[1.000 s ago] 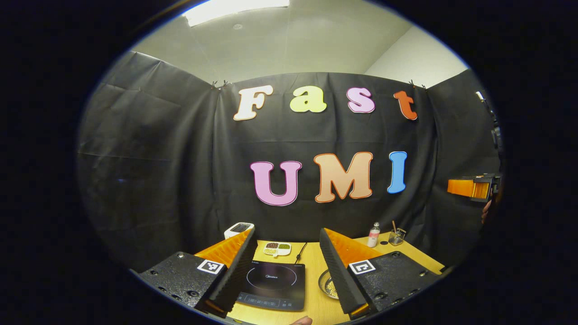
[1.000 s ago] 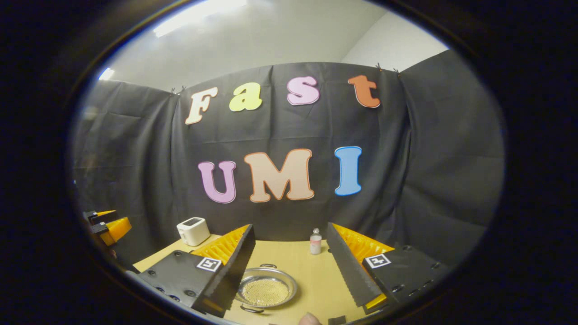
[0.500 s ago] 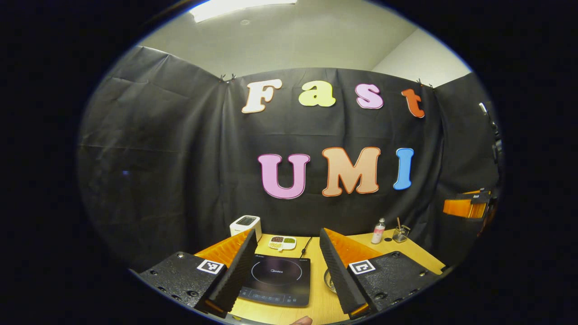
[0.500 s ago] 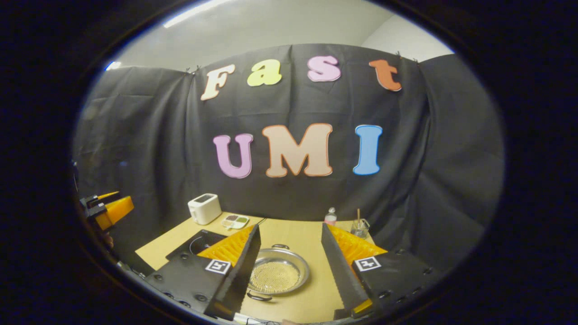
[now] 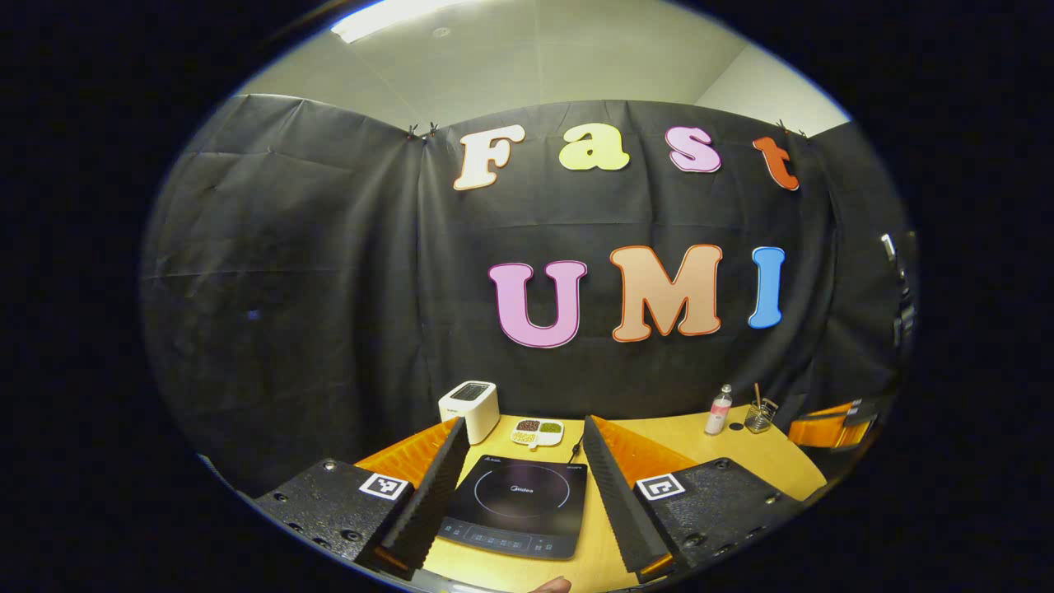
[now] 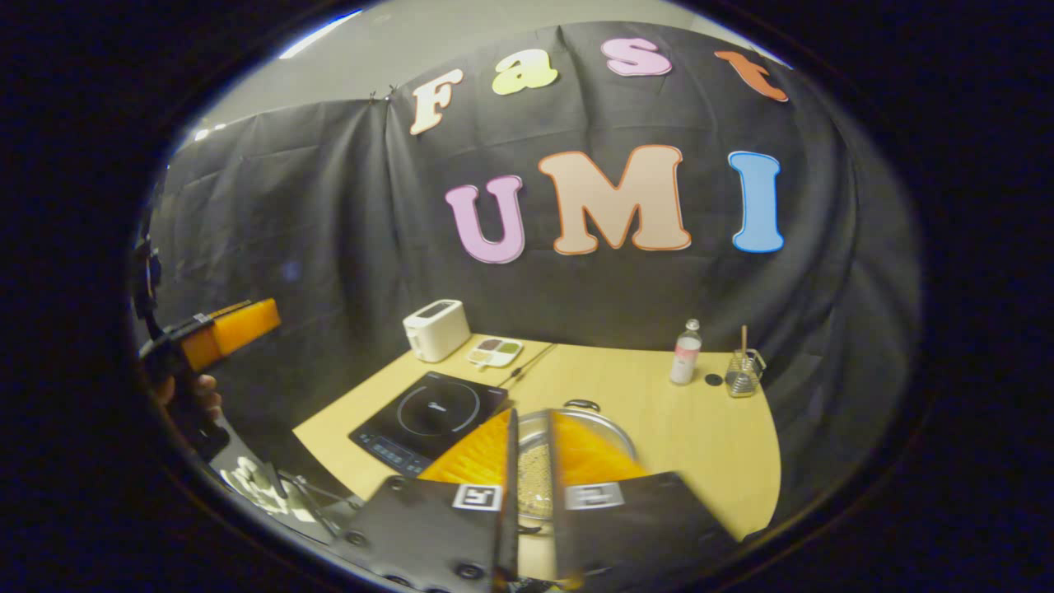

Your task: First push the handle of the pot to place it horizontally, then grasp the pot with both hands and set it on the induction cooktop.

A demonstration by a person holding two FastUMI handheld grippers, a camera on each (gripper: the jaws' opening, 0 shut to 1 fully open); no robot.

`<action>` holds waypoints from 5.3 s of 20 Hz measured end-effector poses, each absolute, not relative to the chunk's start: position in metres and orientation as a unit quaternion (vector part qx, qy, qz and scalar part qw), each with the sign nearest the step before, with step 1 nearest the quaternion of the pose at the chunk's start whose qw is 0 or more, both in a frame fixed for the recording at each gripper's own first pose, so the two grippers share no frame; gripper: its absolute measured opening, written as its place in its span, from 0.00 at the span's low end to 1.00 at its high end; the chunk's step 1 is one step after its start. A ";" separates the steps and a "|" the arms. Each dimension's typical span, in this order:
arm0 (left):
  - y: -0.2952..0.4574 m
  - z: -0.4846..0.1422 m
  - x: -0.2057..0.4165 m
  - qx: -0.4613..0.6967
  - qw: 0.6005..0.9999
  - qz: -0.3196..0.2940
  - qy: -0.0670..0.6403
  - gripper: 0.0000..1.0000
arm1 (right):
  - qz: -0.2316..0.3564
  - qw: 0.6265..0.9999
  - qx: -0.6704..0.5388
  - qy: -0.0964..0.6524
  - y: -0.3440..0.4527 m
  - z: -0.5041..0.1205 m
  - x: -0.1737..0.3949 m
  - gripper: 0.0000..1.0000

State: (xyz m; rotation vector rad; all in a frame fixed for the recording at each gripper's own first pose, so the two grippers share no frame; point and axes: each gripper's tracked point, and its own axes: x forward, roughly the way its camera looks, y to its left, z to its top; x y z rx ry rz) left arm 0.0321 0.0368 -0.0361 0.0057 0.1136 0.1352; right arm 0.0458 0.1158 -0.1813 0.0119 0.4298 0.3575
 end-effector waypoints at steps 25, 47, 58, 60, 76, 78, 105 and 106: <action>0.036 -0.112 0.187 -0.020 0.992 -0.084 0.094 0.87 | 0.126 0.864 0.029 0.487 0.194 -0.380 0.043 0.03; 0.064 -0.155 0.208 -0.042 0.984 -0.085 0.152 0.85 | 0.091 0.767 -0.017 0.635 0.177 -0.470 -0.014 0.03; 0.038 -0.158 0.208 -0.031 0.983 -0.085 0.161 0.85 | 0.052 0.774 -0.006 0.631 0.108 -0.474 -0.006 0.02; 0.034 -0.158 0.206 -0.029 0.983 -0.084 0.162 0.85 | 0.046 0.776 -0.001 0.630 0.096 -0.474 -0.002 0.02; -0.023 -0.192 0.189 -0.021 0.969 -0.074 0.233 0.85 | 0.038 0.785 0.033 0.617 0.000 -0.481 0.051 0.03; -0.037 -0.199 0.185 -0.040 0.965 -0.073 0.249 0.82 | 0.047 0.788 0.054 0.611 -0.008 -0.480 0.062 0.02; -0.088 -0.406 0.159 -0.089 0.852 -0.113 0.503 0.87 | 0.016 0.844 0.054 0.534 -0.030 -0.471 0.146 0.64; -0.089 -0.410 0.162 -0.088 0.851 -0.116 0.505 0.87 | 0.014 0.842 0.047 0.537 -0.030 -0.474 0.145 0.63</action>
